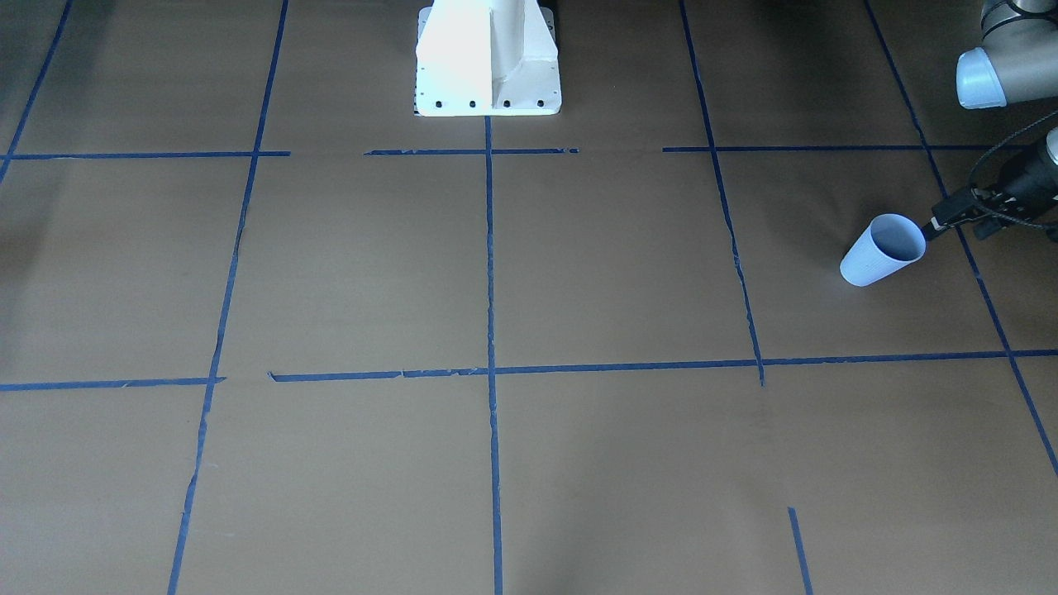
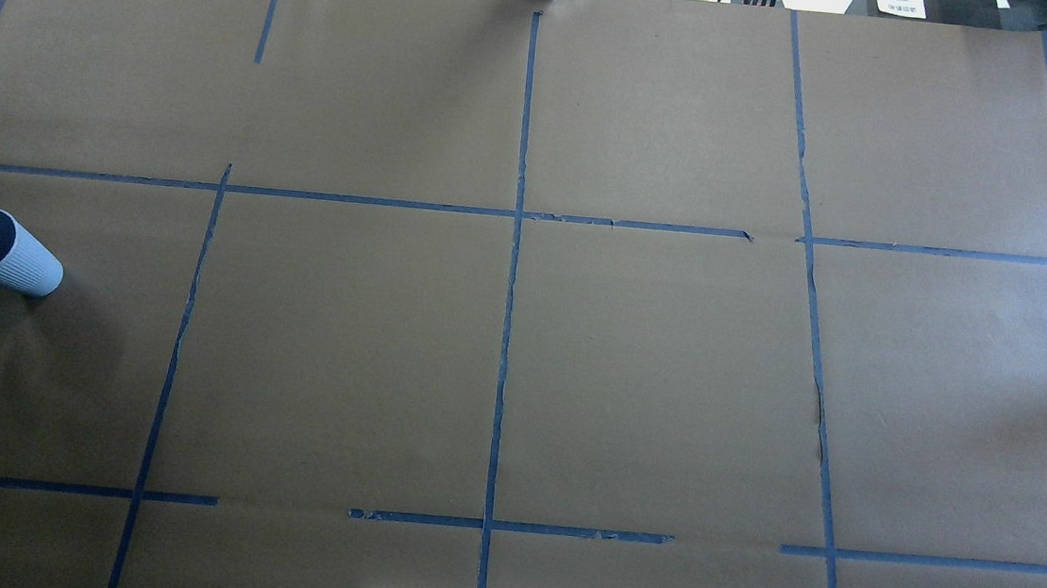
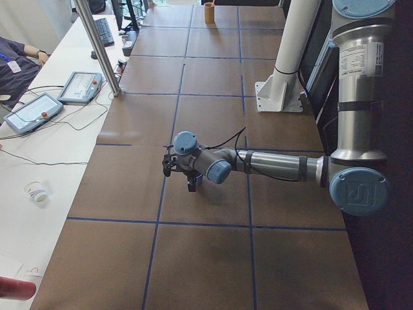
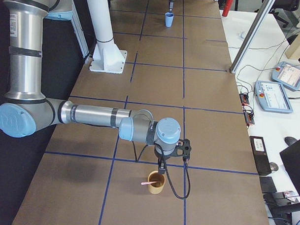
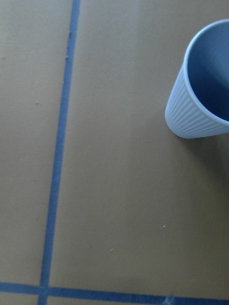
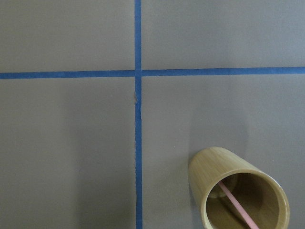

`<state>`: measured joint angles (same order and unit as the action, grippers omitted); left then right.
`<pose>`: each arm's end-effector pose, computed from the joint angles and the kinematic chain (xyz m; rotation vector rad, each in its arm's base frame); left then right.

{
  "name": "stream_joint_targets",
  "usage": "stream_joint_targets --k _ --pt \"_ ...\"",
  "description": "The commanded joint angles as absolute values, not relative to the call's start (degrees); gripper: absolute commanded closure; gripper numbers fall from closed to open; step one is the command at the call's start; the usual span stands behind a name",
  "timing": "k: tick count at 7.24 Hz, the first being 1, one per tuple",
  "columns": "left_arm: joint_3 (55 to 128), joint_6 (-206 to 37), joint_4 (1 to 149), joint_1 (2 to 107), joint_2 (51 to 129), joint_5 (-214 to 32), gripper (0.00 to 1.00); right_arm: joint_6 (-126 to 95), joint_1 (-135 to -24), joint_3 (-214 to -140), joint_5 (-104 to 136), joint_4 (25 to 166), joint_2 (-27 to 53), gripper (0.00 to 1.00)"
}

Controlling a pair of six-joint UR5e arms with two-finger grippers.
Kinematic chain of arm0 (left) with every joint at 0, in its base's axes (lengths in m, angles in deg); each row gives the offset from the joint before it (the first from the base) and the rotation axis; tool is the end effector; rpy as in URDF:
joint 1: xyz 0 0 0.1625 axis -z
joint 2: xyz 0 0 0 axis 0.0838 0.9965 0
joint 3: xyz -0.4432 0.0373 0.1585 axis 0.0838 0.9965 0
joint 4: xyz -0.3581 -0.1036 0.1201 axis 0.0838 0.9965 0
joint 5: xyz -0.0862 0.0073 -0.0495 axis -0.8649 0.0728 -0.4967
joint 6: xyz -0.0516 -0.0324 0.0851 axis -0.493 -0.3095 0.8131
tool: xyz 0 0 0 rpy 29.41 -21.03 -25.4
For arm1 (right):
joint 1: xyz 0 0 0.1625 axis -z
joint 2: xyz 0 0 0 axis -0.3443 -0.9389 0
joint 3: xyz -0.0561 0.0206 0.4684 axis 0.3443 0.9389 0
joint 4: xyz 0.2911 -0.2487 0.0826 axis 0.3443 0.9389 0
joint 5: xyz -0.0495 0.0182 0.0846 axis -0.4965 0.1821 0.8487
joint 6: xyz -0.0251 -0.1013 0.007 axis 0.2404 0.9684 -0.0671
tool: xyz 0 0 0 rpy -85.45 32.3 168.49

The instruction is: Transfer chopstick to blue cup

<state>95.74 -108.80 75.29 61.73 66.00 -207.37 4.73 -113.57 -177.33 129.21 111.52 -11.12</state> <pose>0.1294 -0.4376 0.6451 -0.0444 0.9304 -0.0577 0.0831 -0.4276 0.7167 -0.0026 -0.8132 0.0134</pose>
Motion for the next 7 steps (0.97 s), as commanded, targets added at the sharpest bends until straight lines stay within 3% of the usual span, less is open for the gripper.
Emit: stream_joint_targets --k 1,2,3,6,7 --pt "95.08 -108.95 75.35 59.27 66.07 -206.47 0.0 4.88 -113.57 -176.96 129.21 111.52 -11.05 0.0" --pt "95.08 -108.95 75.35 58.92 66.07 -205.68 0.01 4.88 -113.57 -176.96 129.21 111.52 -11.14 0.0" --pt "94.47 -108.95 75.35 58.91 66.16 -205.58 0.15 4.88 -113.57 -176.96 129.21 111.52 -11.14 0.0" --pt "94.28 -110.77 75.35 58.91 67.03 -204.61 0.8 4.79 -113.56 -176.87 129.21 111.52 -11.14 0.0" --pt "94.9 -114.88 75.35 58.91 68.0 -204.7 0.93 4.79 -113.57 -176.87 129.21 111.52 -11.14 0.0"
